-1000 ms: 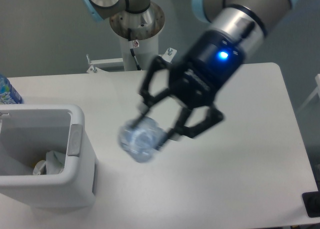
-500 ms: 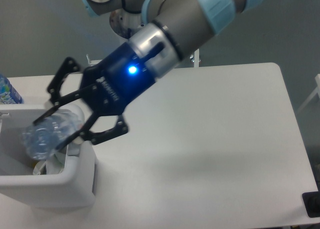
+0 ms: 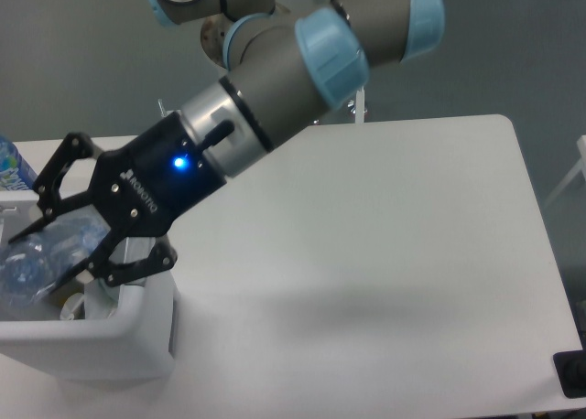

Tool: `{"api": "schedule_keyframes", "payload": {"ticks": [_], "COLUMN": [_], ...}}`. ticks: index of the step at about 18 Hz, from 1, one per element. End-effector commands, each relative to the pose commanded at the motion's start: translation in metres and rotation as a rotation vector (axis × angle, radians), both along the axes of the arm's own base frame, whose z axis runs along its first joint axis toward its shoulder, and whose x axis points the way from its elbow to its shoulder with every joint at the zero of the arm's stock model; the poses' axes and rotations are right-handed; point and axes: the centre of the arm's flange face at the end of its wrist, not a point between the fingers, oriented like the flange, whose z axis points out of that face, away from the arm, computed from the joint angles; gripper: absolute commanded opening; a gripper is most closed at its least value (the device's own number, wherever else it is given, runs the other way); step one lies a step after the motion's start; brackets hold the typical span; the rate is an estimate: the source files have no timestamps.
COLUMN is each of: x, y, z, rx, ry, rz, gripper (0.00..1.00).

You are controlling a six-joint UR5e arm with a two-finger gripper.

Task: Place the trash in the trash can

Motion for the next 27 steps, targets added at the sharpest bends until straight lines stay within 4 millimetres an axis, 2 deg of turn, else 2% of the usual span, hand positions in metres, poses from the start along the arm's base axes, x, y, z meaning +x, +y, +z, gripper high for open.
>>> {"api": "schedule_keyframes", "payload": {"ticks": [2,3,4,8,10,13,16,19,21,27], "x": [0.006,0.008,0.010,0.017,0.011,-0.029,-0.078,-0.125,-0.140,-0.165], "y": [0.002,0.002,0.000,-0.011,-0.019,-0.039,-0.064,-0.092,-0.100,-0.108], "z": [-0.009,-0.010,-0.010,-0.004,0.003,0.006,0.009,0.000,-0.005,-0.031], "rx": [-0.005,-0.007,-0.007,0.001,0.011,0.013,0.016,-0.003,-0.024,-0.201], "ry": [0.032,0.032,0.032,0.039,0.049,0.056,0.064,0.076,0.119,0.396], "rz": [-0.008,-0.010,-0.011,-0.012,0.001,0.067,0.147,0.228,0.266,0.376], "gripper": [0.63,0.88,1.00,1.00,1.00,1.00,1.00,1.00,1.00,1.00]}}
